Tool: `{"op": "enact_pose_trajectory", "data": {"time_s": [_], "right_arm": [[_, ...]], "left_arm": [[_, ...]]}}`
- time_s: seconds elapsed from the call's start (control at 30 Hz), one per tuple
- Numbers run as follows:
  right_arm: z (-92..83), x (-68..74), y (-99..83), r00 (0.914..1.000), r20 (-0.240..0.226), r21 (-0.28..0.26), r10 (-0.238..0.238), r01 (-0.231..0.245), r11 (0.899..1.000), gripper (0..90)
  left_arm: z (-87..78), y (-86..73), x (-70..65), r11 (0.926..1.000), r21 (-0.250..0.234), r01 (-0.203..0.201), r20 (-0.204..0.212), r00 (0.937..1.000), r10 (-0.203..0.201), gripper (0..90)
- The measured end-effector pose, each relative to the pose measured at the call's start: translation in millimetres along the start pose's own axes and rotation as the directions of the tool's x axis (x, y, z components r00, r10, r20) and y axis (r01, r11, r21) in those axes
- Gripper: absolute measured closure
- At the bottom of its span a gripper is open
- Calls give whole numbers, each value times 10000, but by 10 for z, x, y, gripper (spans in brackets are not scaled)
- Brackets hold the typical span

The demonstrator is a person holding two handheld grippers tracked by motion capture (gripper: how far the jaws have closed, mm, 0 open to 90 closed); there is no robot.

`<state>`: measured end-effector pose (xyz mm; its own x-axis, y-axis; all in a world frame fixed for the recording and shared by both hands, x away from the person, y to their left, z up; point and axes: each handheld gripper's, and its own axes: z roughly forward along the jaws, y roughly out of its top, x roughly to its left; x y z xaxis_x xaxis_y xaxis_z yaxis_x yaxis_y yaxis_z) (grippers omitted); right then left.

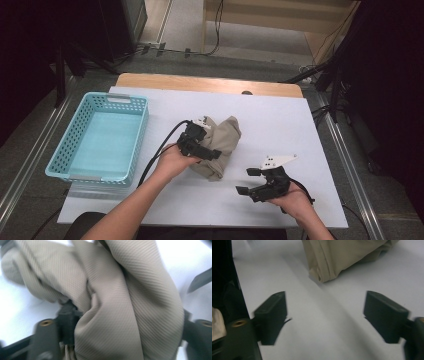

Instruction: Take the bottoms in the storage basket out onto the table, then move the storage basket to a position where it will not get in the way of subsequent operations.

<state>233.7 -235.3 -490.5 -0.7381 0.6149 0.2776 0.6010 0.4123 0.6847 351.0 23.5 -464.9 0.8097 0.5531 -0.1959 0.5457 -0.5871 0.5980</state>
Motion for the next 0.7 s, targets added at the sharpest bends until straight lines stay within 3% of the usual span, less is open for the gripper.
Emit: {"op": "enact_pose_trajectory", "data": {"time_s": [0.07, 0.2, 0.3, 0.5, 0.7], "right_arm": [[6, -2, 14, 9996, 214, -30, 158, -157, 9999, 148], [-21, -16, 77, 9974, 396, -417, 597, -580, 9974, 148], [-35, -14, 115, 9959, 459, -632, 773, -743, 9952, 148], [-12, 11, 174, 9950, 822, -579, 563, -517, 9970, 153], [35, -14, 263, 9957, 866, -621, 338, -285, 9977, 216]], "left_arm": [[-25, 3, -12, 9998, 82, -160, -28, 9999, 160, 188], [-232, -2, 10, 9977, -672, 70, 712, 9975, -22, 86], [-322, -29, 33, 9961, -854, 211, 1014, 9948, -124, 40], [-376, -144, 66, 9983, -573, -83, 758, 9970, 127, 42], [-474, -272, 137, 9951, -936, 309, 566, 9981, -257, 44]]}}
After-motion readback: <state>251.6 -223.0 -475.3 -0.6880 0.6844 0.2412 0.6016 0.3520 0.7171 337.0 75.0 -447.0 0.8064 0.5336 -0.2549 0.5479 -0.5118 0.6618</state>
